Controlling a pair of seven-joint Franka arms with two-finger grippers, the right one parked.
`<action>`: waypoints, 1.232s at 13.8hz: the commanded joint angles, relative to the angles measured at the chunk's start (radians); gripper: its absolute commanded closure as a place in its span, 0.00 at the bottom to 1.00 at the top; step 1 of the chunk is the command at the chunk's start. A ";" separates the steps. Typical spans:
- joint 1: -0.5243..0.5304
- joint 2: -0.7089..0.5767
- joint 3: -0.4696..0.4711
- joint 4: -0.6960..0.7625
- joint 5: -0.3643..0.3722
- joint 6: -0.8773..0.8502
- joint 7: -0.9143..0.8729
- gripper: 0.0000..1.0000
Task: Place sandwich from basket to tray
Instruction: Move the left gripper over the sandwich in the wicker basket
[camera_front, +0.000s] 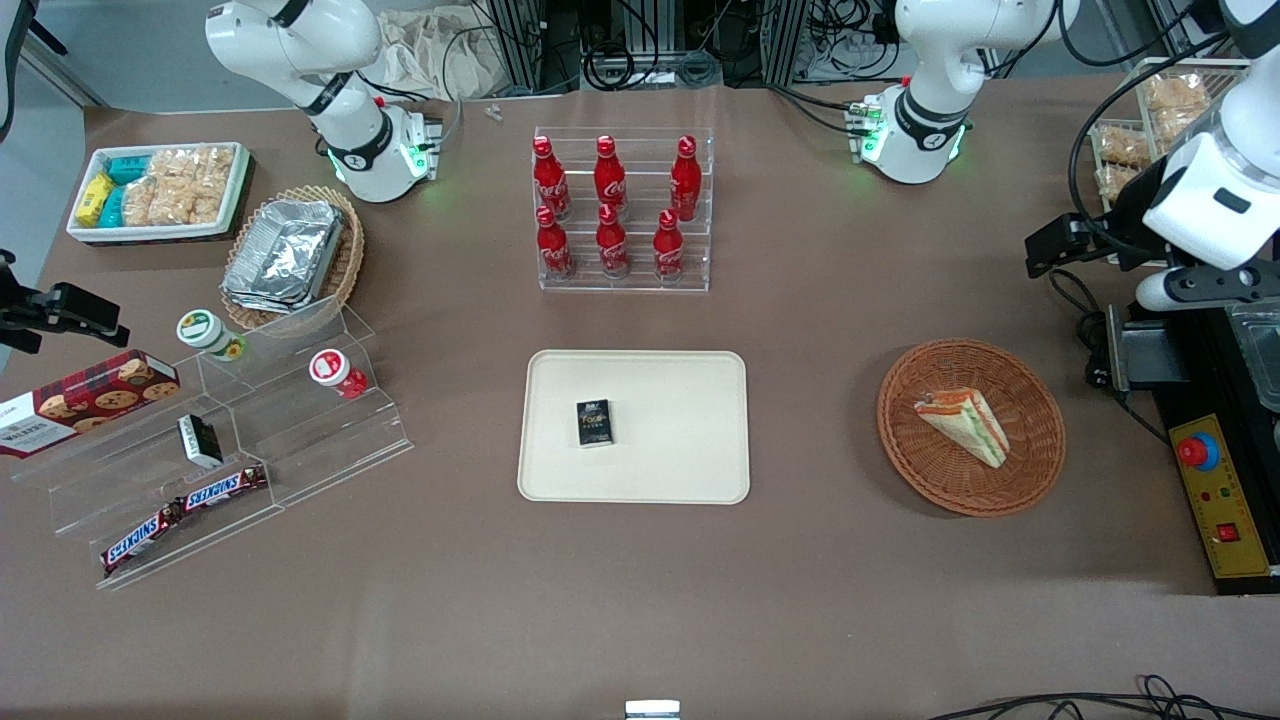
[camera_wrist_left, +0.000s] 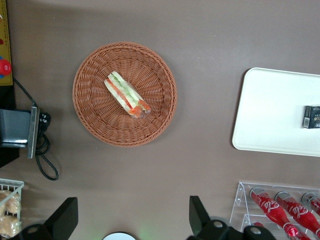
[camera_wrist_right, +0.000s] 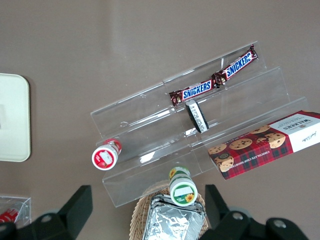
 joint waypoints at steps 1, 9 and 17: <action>-0.008 0.019 0.013 -0.007 -0.007 0.004 -0.073 0.00; -0.001 0.007 0.019 -0.207 -0.003 0.213 -0.330 0.00; 0.035 0.013 0.022 -0.440 0.004 0.458 -0.489 0.00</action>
